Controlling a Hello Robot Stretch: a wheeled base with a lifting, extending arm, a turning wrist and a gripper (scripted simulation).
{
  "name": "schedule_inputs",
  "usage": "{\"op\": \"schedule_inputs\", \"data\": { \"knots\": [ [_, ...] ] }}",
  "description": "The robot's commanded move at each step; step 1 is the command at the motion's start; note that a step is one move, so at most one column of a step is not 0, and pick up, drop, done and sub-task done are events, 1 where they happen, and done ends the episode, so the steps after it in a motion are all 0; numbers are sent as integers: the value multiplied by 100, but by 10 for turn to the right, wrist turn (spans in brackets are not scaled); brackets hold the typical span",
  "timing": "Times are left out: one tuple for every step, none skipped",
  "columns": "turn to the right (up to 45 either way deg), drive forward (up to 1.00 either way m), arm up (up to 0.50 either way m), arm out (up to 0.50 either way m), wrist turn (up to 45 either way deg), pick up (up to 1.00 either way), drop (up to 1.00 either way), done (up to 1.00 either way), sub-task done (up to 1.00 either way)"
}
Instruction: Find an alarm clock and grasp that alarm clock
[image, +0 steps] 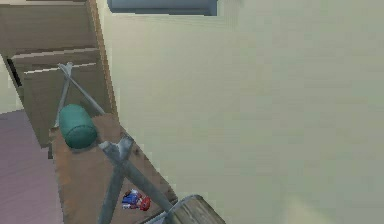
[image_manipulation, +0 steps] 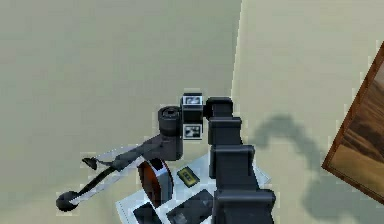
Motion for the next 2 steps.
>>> {"op": "schedule_inputs", "data": {
  "knots": [
    [0,0,0,0,450,0,0,0,0],
    [0,0,0,0,150,0,0,0,0]
  ]
}}
